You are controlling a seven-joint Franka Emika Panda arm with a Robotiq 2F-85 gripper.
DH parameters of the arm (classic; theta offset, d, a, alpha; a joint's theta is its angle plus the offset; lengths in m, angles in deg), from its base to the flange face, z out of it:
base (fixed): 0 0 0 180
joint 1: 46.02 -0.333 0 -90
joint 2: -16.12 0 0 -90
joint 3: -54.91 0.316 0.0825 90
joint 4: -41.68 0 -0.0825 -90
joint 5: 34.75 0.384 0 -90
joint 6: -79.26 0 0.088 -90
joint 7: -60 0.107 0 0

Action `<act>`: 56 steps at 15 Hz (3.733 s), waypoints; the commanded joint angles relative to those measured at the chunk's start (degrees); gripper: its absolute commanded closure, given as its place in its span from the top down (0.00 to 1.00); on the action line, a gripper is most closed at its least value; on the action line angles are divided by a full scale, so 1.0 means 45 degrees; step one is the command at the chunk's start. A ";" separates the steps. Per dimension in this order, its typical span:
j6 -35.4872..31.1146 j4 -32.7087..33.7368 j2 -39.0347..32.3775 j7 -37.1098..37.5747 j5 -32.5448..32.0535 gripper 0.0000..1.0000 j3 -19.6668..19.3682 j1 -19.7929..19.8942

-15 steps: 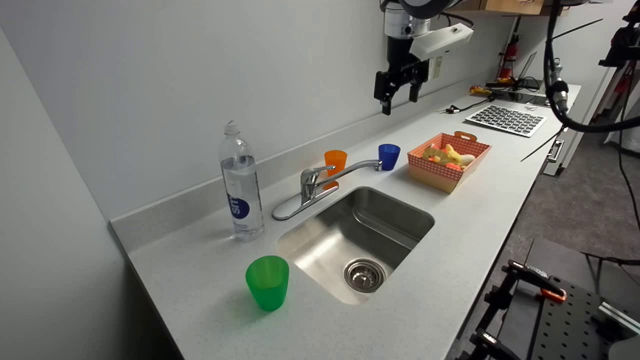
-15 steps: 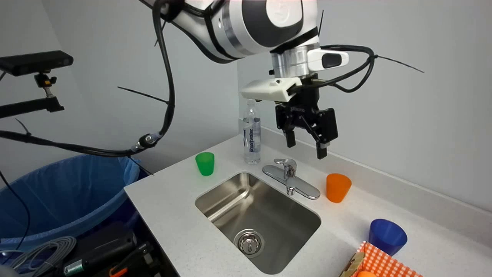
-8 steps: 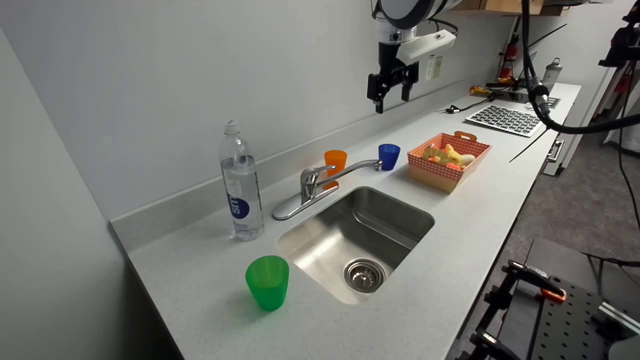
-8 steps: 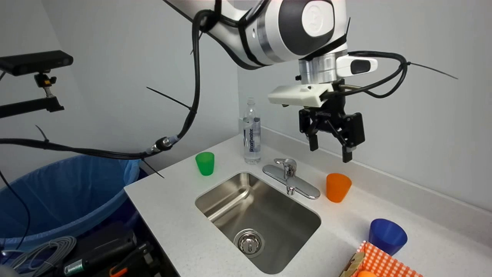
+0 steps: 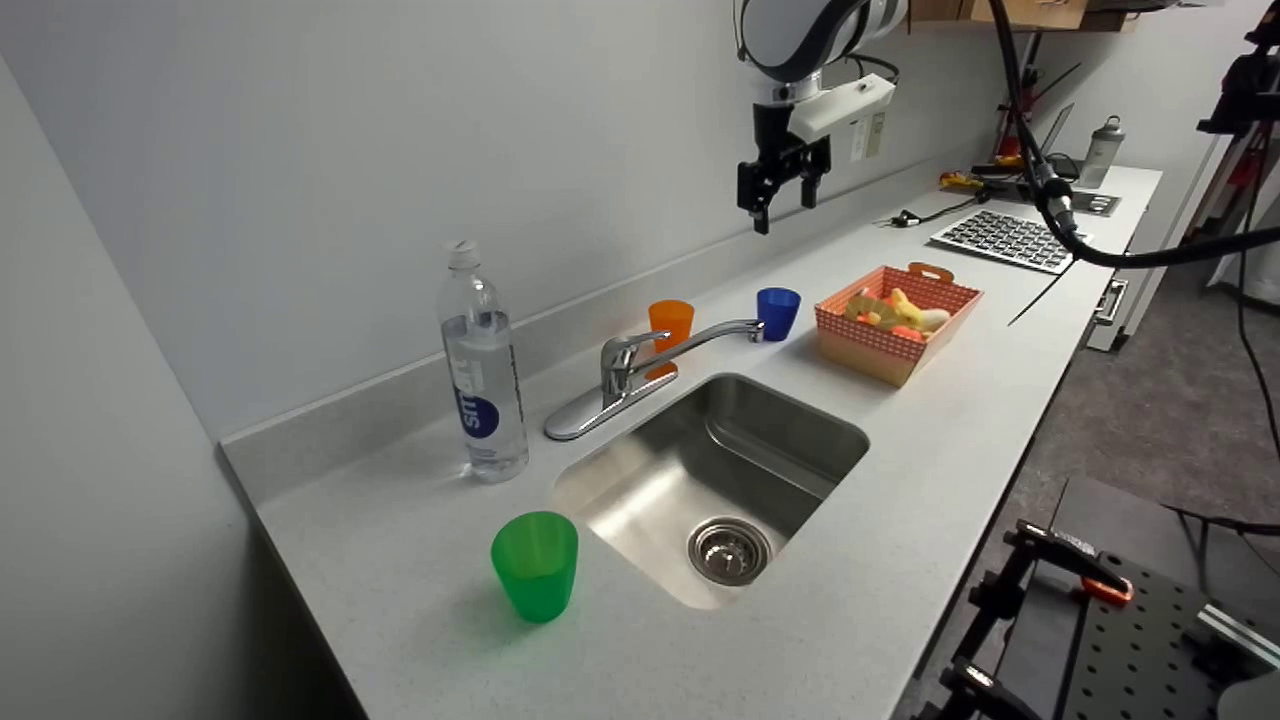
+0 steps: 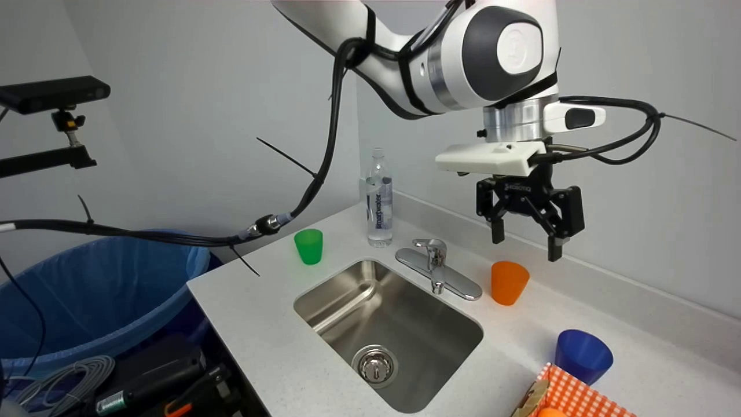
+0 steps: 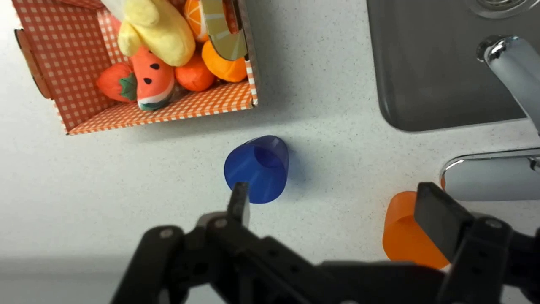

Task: Turn the tap nozzle slightly to the left

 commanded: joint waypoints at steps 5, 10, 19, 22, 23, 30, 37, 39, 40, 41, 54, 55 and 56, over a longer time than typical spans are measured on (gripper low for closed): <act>0.0134 0.0438 -0.0340 -0.0291 0.0087 1.00 -0.0070 -0.0040; 0.0264 0.0465 -0.0342 -0.0400 0.0227 1.00 -0.0025 -0.0008; 0.1522 0.0587 -0.0344 -0.1087 0.0452 1.00 0.0103 0.0046; 0.1538 -0.0199 0.0118 -0.0039 0.0150 1.00 0.0331 -0.0636; 0.1406 -0.0558 0.0247 0.0294 0.0094 1.00 0.0458 -0.0868; 0.1295 -0.0620 -0.0210 0.1638 -0.0159 1.00 0.0964 -0.2014; 0.1297 -0.0648 -0.0164 0.2114 -0.0345 1.00 0.0924 -0.2246; 0.1297 -0.0648 -0.0163 0.2114 -0.0345 1.00 0.0924 -0.2246; 0.1297 -0.0648 -0.0164 0.2114 -0.0345 1.00 0.0924 -0.2246; 0.1212 -0.0664 -0.0174 0.2188 -0.0376 1.00 0.0912 -0.2257; 0.0650 -0.0749 -0.0226 0.3261 -0.1462 1.00 0.0679 -0.2429; 0.0492 -0.0760 -0.0231 0.3256 -0.1555 1.00 0.0682 -0.2417; 0.0932 -0.0648 -0.0238 0.2862 -0.1100 1.00 0.0808 -0.2300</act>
